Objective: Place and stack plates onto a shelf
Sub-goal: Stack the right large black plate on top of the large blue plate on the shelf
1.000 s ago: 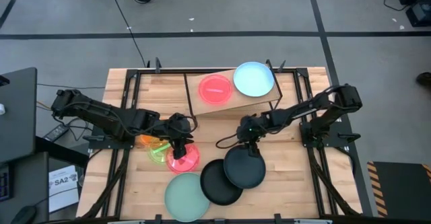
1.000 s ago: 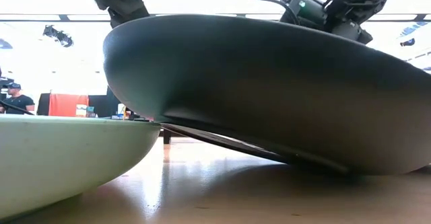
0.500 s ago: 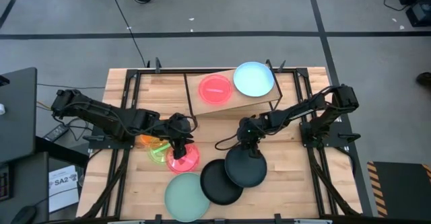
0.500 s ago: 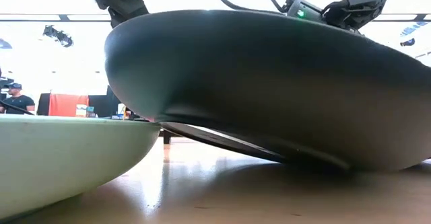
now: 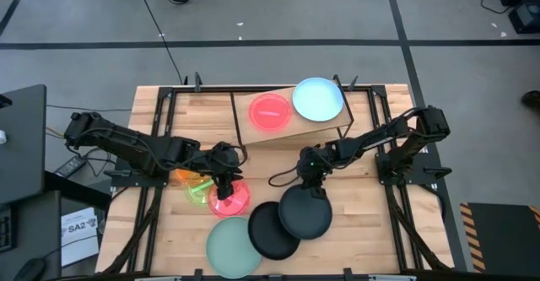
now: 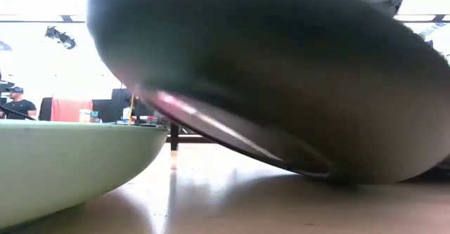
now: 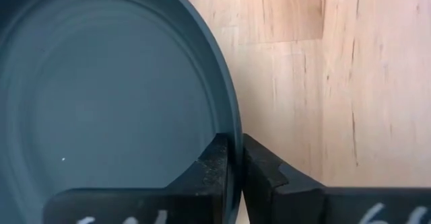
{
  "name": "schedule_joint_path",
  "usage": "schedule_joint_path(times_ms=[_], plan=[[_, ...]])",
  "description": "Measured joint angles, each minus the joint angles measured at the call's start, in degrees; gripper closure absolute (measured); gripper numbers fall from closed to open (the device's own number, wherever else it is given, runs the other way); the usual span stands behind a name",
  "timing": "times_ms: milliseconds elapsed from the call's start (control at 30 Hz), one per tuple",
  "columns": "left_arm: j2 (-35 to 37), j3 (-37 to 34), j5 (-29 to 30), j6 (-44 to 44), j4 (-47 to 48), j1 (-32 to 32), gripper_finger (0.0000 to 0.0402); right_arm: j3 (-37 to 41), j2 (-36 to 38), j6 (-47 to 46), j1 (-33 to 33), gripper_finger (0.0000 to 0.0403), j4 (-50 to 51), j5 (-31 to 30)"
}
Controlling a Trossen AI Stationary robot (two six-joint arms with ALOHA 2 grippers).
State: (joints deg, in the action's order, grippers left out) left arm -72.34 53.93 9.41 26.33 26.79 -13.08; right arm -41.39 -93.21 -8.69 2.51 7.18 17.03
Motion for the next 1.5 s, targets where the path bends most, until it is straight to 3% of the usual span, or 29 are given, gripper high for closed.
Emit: schedule_joint_path(times_ms=[467,833,1233,1367,1500], plan=[[0.0,0.0,0.0,0.0,0.0,0.0,0.0306,0.1,6.2,-0.3,-0.1,0.0379,2.2,-1.3],[0.0,0.0,0.0,0.0,0.0,0.0,0.0306,0.2,18.0,-2.4,-1.8,0.038,7.4,-3.0],[0.0,0.0,0.0,0.0,0.0,0.0,0.0306,0.2,31.2,-11.4,-5.9,0.038,8.0,-5.6],[0.0,0.0,0.0,0.0,0.0,0.0,0.0306,-0.8,34.8,-14.0,-8.5,0.038,9.7,-9.1],[0.0,0.0,0.0,0.0,0.0,0.0,0.0306,-7.2,35.6,-14.0,-11.4,0.038,18.3,-14.7]])
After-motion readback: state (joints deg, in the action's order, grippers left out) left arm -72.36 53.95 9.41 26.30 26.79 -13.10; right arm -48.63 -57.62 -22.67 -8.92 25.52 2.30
